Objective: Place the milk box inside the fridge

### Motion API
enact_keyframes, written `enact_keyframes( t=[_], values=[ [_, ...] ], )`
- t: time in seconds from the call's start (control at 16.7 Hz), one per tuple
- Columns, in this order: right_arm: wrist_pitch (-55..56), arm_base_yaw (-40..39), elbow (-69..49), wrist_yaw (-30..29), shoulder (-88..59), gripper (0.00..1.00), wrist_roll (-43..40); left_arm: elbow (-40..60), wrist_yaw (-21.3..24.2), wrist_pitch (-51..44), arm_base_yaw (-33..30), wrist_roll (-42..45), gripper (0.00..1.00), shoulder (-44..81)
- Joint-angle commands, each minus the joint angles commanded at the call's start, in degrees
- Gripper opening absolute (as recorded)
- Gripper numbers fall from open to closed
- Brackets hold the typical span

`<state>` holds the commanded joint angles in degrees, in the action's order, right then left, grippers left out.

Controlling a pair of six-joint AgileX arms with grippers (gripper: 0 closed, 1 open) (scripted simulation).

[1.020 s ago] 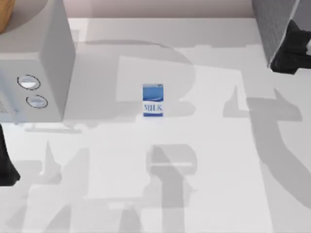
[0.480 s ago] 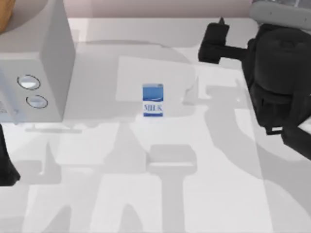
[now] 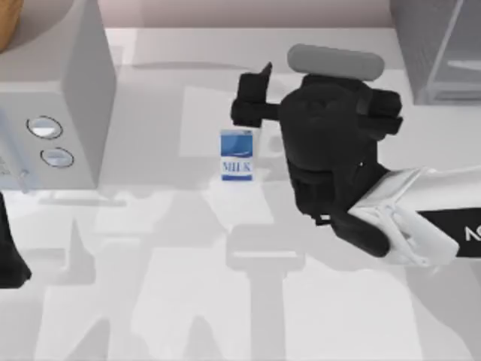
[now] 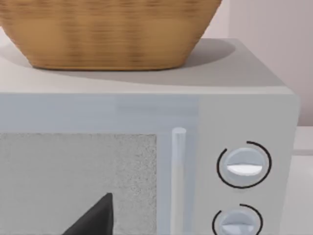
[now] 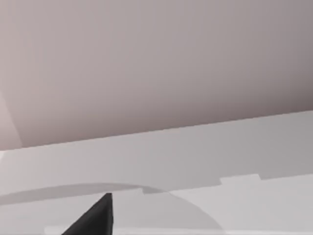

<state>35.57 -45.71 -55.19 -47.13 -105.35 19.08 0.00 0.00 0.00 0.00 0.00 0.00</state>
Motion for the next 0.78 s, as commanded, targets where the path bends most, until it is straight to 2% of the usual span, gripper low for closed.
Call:
enact_keyframes(
  t=[0.78],
  values=[
    [12.82, -6.65, -11.17, -6.66, -29.01, 1.0, -1.54, 0.0, 0.0, 0.0, 0.0, 0.0, 1.0, 0.0]
  ],
)
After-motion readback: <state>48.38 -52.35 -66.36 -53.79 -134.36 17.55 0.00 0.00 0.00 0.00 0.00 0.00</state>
